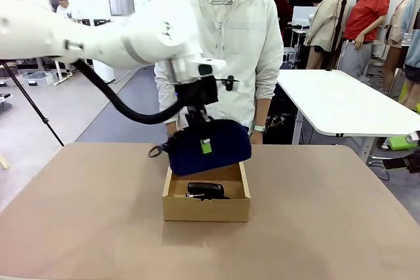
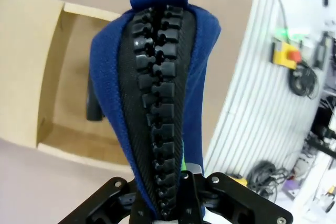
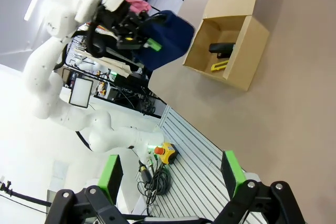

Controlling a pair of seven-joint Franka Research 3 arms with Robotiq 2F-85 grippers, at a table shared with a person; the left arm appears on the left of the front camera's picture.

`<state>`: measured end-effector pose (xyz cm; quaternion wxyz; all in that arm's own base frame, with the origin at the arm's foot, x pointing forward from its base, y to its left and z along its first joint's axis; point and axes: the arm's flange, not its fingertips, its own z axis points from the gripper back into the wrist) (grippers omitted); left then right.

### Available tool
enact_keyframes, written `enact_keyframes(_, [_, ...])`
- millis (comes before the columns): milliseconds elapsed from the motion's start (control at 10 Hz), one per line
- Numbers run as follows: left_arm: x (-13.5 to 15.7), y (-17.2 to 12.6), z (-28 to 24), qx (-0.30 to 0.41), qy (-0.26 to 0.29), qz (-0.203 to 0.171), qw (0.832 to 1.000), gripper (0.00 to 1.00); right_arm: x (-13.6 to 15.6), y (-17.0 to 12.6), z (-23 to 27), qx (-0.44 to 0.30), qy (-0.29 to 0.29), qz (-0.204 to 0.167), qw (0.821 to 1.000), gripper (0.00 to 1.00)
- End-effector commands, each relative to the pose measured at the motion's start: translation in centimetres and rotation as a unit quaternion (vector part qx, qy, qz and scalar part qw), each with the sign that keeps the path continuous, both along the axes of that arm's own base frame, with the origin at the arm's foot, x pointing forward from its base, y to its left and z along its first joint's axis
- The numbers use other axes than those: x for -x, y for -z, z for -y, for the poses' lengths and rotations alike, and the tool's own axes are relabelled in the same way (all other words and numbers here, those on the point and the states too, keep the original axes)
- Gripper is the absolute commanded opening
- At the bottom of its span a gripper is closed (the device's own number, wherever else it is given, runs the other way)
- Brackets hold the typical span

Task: Pack the items into the box.
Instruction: Pick up the item indicated by the person and place it inside the Mailer Box.

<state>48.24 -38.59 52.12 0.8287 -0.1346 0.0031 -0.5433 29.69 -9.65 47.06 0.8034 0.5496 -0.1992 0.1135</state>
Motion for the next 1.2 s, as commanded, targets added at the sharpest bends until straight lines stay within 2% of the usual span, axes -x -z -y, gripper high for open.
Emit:
enact_keyframes(0, [1.4,-1.5,-1.7,0.004,0.015,-0.003,1.0,0.0,0.1,-0.4,0.0,-0.003,0.0,-0.007,1.0,1.0])
enact_keyframes(200, [1.4,-1.5,-1.7,0.004,0.015,-0.003,1.0,0.0,0.1,-0.4,0.0,-0.003,0.0,-0.007,1.0,1.0])
enact_keyframes(300, [-0.2,-0.1,0.1,0.0,0.002,-0.002,1.0,0.0,0.1,-0.4,0.0,-0.003,0.0,-0.007,1.0,1.0])
enact_keyframes(400, [-0.6,0.5,0.3,-0.049,0.016,0.033,0.998,0.0,0.1,-0.4,0.0,-0.003,0.0,-0.007,1.0,1.0])
enact_keyframes(600, [-3.3,4.8,0.8,-0.075,0.104,0.06,0.99,0.0,0.1,-0.4,0.0,-0.003,0.0,-0.007,1.0,1.0])
enact_keyframes(700, [-4.2,6.6,0.5,-0.088,0.11,0.062,0.988,0.0,0.1,-0.4,0.0,-0.003,0.0,-0.007,1.0,1.0])
enact_keyframes(800, [-4.9,8.0,0.2,-0.065,0.115,0.065,0.989,0.0,0.1,-0.4,0.0,-0.003,0.0,-0.007,1.0,1.0])
enact_keyframes(900, [-5.8,9.6,-0.2,-0.033,0.112,0.061,0.991,0.0,0.1,-0.4,0.0,-0.003,0.0,-0.007,1.0,1.0])
enact_keyframes(1100, [-6.4,12.3,-0.4,0.002,0.124,0.02,0.992,0.0,0.1,-0.4,0.0,-0.003,0.0,-0.007,1.0,1.0])
